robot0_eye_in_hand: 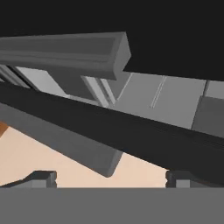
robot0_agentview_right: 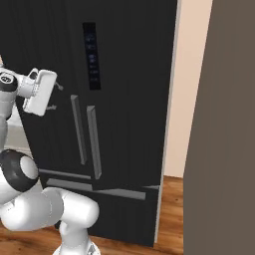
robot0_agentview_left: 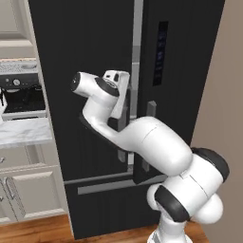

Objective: There is a bowl on the dining counter. Grab a lemon wedge from the fridge and place it in the bowl. Then get the liquor bottle and glass cup from the cabinet and place them next to the bowl.

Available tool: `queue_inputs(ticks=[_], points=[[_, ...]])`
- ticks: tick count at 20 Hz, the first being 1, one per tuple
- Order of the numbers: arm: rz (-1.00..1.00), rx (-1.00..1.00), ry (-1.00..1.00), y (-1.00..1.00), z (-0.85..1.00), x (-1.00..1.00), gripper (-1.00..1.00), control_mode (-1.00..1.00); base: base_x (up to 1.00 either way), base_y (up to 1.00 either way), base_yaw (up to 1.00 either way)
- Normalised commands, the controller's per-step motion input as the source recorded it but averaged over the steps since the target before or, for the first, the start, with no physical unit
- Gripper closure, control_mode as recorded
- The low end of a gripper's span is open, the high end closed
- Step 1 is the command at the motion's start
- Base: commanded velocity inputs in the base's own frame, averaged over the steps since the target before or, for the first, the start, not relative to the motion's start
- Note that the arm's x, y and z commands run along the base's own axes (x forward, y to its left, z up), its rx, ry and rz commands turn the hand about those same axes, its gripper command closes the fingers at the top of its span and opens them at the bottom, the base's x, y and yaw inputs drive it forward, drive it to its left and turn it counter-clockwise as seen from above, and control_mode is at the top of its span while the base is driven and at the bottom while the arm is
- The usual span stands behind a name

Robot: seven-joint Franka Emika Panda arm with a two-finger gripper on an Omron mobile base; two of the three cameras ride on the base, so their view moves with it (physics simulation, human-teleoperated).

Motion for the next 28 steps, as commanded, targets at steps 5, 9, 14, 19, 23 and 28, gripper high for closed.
queue_inputs(ticks=[5,9,14,19,23,28], points=[[-0.05,-0.12,0.14,-0.5,-0.03,0.41,-1.0,-1.0,0.0,0.0,0.0],[-0.02,-0.08,0.1,-0.31,-0.04,0.43,-1.0,-1.0,0.0,0.0,0.0],[0.0,-0.02,0.11,-0.06,-0.03,0.64,-1.0,-1.0,0.0,0.0,0.0],[0.0,0.0,0.06,-0.22,0.0,0.33,-1.0,-1.0,0.0,0.0,0.0],[0.0,0.0,0.04,-0.71,0.0,0.05,-1.0,-1.0,0.0,0.0,0.0],[0.0,0.0,0.0,-0.97,0.09,-0.31,-1.0,-1.0,0.0,0.0,0.0]])
